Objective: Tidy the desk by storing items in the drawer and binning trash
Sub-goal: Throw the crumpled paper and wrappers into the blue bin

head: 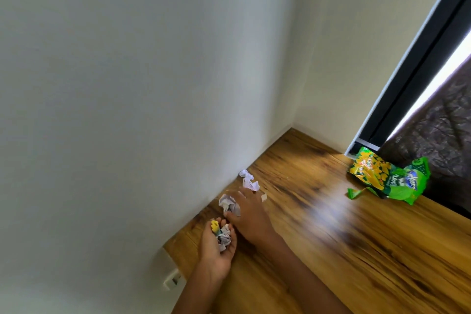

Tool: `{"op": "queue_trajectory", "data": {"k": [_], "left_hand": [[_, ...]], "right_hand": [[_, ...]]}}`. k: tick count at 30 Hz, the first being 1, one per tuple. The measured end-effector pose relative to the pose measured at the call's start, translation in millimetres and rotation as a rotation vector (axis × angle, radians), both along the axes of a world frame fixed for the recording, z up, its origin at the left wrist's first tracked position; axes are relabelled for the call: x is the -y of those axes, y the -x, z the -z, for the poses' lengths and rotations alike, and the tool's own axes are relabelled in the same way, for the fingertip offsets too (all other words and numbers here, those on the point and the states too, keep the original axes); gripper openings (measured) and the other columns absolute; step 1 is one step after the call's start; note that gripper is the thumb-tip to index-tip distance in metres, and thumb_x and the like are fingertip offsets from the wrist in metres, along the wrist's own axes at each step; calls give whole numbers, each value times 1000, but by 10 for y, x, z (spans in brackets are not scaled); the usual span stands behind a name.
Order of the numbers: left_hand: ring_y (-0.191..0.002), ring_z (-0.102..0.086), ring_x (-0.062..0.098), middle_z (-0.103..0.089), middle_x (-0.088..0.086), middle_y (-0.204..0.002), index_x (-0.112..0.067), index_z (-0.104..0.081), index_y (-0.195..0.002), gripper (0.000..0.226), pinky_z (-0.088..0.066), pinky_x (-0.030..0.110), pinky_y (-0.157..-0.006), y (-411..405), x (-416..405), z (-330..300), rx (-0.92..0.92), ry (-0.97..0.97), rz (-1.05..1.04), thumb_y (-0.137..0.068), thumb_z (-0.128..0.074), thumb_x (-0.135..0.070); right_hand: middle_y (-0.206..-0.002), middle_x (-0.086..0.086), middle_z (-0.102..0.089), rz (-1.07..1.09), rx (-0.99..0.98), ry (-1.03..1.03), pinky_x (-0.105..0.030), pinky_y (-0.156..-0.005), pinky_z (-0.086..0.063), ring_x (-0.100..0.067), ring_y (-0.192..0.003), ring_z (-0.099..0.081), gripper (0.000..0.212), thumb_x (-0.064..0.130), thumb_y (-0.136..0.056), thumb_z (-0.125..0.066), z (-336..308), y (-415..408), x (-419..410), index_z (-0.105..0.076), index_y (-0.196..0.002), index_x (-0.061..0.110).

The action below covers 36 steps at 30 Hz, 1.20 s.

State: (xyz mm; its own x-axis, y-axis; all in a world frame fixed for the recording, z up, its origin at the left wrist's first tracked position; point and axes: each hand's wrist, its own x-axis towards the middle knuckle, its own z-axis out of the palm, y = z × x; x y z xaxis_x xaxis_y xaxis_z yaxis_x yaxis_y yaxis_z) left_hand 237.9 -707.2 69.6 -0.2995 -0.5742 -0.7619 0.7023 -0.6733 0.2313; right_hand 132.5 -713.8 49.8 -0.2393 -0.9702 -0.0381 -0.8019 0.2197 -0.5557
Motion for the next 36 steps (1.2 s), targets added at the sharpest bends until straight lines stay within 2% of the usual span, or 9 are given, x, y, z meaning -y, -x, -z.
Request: {"op": "queue_trajectory", "data": {"k": [6, 10, 12, 19, 25, 27, 31, 34, 36], "left_hand": [[-74, -59, 20, -59, 8, -82, -8, -57, -91, 21, -55, 25, -43, -119, 220, -9, 82, 44, -29, -99, -43, -22], [-82, -63, 22, -62, 9, -90, -8, -57, -103, 20, -58, 32, -65, -37, 259, 13, 133, 105, 30, -98, -43, -21], [-87, -63, 24, -63, 11, -94, -9, -60, -102, 21, -54, 36, -76, 48, 238, 4, 161, 115, 94, -98, -43, -21], [-80, -63, 20, -67, 8, -88, -9, -67, -97, 27, -49, 28, -68, 511, -127, -55, 159, 173, 398, -95, -42, -21], [-97, -66, 26, -69, 11, -103, -10, -69, -105, 34, -51, 34, -75, 964, -742, -53, 90, 253, 628, -91, -52, -36], [-101, -65, 28, -68, 13, -109, -10, -69, -109, 39, -51, 36, -75, 1089, -1033, -127, 21, 221, 699, -90, -53, -39], [-95, -62, 26, -63, 12, -101, -9, -63, -115, 38, -54, 32, -68, 1298, -1664, -367, -167, 183, 775, -94, -43, -33], [-81, -62, 21, -62, 10, -91, -11, -61, -110, 37, -55, 24, -56, 1379, -2251, -517, -159, 239, 813, -99, -34, -33], [-83, -62, 23, -63, 12, -92, -10, -60, -111, 46, -52, 29, -64, 1393, -2732, -602, -146, 297, 873, -100, -27, -40]], "right_hand": [[-117, 5, -51, 123, 108, 132, -22, -82, -41, -13, -107, -44, 39, 37, -79, -67, 50, -90, -76, -56, -115, 24], [-97, 9, -63, 355, 426, 237, -21, -73, -47, -7, -89, -58, 27, 28, -75, -72, -117, -56, -262, -63, -100, 22], [-96, 10, -66, 452, 635, 241, -17, -67, -50, -5, -86, -63, 24, 20, -78, -69, -219, -37, -378, -63, -102, 24], [-114, 9, -62, 581, 906, 269, -15, -72, -50, 0, -97, -61, 41, 1, -84, -49, -342, -81, -773, -60, -109, 32], [-119, 8, -55, 868, 895, 515, -13, -79, -46, -1, -106, -56, 31, 33, -76, -53, -496, 36, -1331, -61, -106, 35], [-121, 5, -54, 950, 815, 605, -14, -82, -47, 0, -107, -55, 17, 28, -89, -56, -540, 122, -1584, -59, -105, 35], [-118, 4, -53, 1079, 672, 723, -10, -82, -47, 3, -104, -54, 20, 19, -94, -51, -600, 262, -2187, -54, -105, 35], [-117, 2, -55, 1136, 617, 791, -25, -91, -49, -8, -111, -54, 20, 18, -95, -49, -643, 322, -2749, -57, -111, 27], [-117, 0, -56, 1190, 644, 854, -32, -90, -51, -12, -110, -56, 19, 27, -94, -50, -656, 334, -3210, -59, -110, 29]]}}
